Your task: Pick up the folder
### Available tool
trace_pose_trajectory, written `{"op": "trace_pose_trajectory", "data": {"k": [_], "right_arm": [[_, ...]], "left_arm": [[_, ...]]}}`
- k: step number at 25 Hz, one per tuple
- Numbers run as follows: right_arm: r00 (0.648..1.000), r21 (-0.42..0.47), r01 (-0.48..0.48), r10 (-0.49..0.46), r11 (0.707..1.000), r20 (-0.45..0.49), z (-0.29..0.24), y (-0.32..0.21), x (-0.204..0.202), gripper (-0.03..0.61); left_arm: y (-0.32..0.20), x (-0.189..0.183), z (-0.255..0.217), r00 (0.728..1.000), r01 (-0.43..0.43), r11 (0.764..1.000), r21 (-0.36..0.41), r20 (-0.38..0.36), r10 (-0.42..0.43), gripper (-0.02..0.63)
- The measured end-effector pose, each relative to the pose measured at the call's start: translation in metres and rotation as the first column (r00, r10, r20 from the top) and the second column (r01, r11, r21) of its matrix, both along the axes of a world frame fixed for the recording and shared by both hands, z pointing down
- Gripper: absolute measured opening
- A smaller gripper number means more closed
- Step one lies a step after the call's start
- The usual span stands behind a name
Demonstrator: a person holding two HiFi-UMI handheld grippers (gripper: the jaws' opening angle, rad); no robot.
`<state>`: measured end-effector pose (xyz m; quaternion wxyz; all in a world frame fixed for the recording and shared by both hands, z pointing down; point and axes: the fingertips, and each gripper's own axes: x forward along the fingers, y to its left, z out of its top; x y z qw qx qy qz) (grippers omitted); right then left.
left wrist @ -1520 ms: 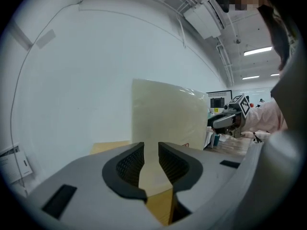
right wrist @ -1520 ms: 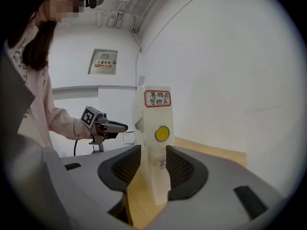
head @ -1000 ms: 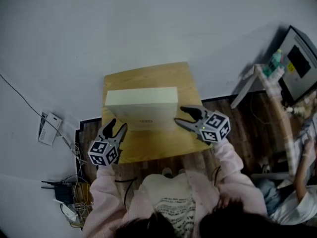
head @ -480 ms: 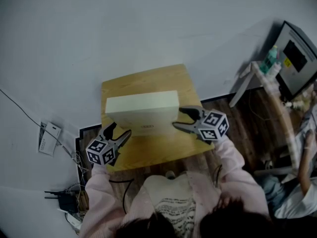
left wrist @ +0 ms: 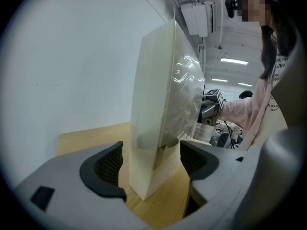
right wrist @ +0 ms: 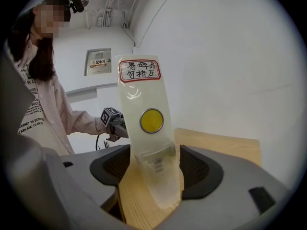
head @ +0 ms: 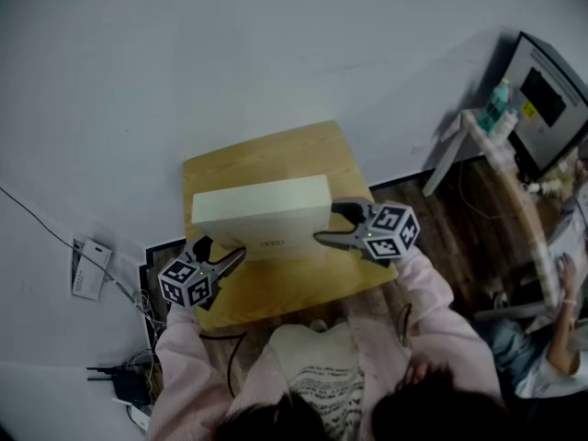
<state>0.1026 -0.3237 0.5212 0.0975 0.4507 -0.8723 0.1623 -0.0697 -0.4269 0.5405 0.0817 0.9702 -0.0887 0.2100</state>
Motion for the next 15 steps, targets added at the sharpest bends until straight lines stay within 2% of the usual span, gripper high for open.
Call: {"op": "trace_pose_trajectory", "data": {"k": [15], "right_arm": [[0.999, 0.011, 0.054, -0.054, 0.998, -0.01, 0.004, -0.012, -0.009, 0.313]], "left_arm": [[0.002, 0.015, 0.003, 0.997, -0.039, 0.998, -0.049, -0.065, 0.036, 0.382]]}}
